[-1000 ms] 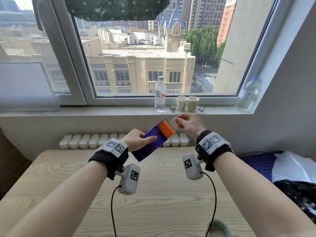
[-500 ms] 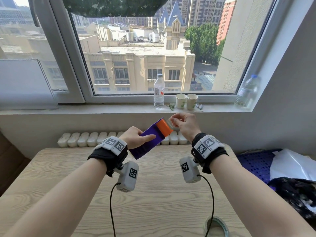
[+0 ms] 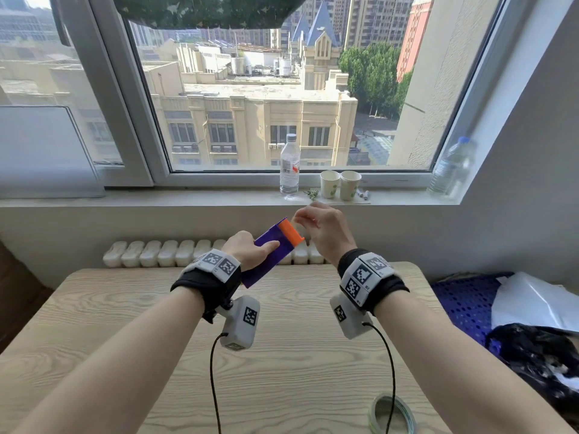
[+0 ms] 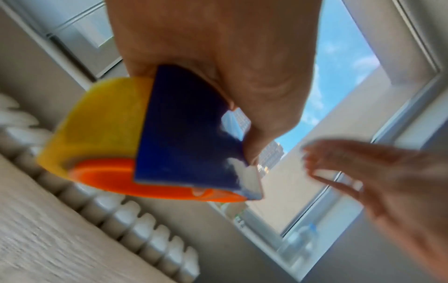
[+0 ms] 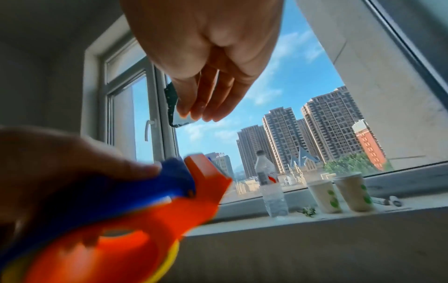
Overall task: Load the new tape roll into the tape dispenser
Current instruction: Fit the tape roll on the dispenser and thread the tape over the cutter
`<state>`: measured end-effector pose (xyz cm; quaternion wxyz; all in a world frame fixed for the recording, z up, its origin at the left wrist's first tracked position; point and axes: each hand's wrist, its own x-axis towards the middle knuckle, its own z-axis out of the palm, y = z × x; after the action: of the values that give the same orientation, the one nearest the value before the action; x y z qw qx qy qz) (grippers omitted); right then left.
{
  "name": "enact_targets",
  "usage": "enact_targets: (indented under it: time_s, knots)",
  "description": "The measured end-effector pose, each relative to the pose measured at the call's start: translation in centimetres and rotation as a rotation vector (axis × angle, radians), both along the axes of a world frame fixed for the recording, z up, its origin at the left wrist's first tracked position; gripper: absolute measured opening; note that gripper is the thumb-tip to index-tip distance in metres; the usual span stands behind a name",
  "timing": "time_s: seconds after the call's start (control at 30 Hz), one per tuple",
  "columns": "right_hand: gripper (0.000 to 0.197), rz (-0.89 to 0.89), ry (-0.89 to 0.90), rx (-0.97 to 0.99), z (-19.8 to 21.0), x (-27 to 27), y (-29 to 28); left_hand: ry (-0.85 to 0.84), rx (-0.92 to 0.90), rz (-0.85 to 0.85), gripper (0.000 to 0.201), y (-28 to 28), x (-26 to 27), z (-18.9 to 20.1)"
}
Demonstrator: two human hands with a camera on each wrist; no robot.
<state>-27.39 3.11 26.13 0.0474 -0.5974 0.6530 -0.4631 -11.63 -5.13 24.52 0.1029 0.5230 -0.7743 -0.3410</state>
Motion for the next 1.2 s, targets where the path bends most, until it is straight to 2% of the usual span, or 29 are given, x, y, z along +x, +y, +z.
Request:
enact_targets:
  time_s: [0.07, 0.17, 0.23, 0.37, 0.5, 0.63, 0.8, 1.0, 1.2]
  knots:
    - [0.012, -0.008, -0.058, -0.024, 0.9, 0.3, -0.2, 0.003, 0.027, 0.01, 0.05, 0.0, 0.4, -0.7]
    - [0.014, -0.006, -0.28, -0.005, 1.7, -0.2, -0.1, 0.063, 0.077, 0.012, 0.046, 0.2, 1.0, -1.5]
    - [0.014, -0.002, -0.346, 0.014, 1.5, -0.6, 0.1, 0.106, 0.091, -0.023, 0.045, 0.3, 1.2, -1.6]
    - [0.011, -0.036, -0.342, 0.07, 0.3, -1.0, 0.1, 0.182, 0.111, -0.078, 0.041, 0.7, 1.4, -1.4]
    - [0.011, -0.11, -0.293, 0.148, -1.3, -1.3, 0.4, 0.162, 0.086, -0.107, 0.033, 1.2, 1.8, -2.2]
    - [0.011, -0.19, -0.256, 0.222, -3.8, -0.9, 0.8, -0.009, 0.0, -0.163, 0.021, 1.8, 2.3, -4.3]
    - [0.013, -0.183, -0.285, 0.303, -7.7, 0.1, 1.4, -0.276, -0.012, -0.189, 0.03, 2.9, 2.8, -8.6]
    - [0.016, -0.169, -0.274, 0.506, -14.9, 1.6, 3.3, -0.489, 0.05, -0.256, 0.041, 5.5, 4.0, -15.7]
    - [0.017, -0.159, -0.2, 0.711, -21.1, 2.6, 5.5, -0.595, 0.111, -0.304, 0.033, 7.5, 4.9, -21.0]
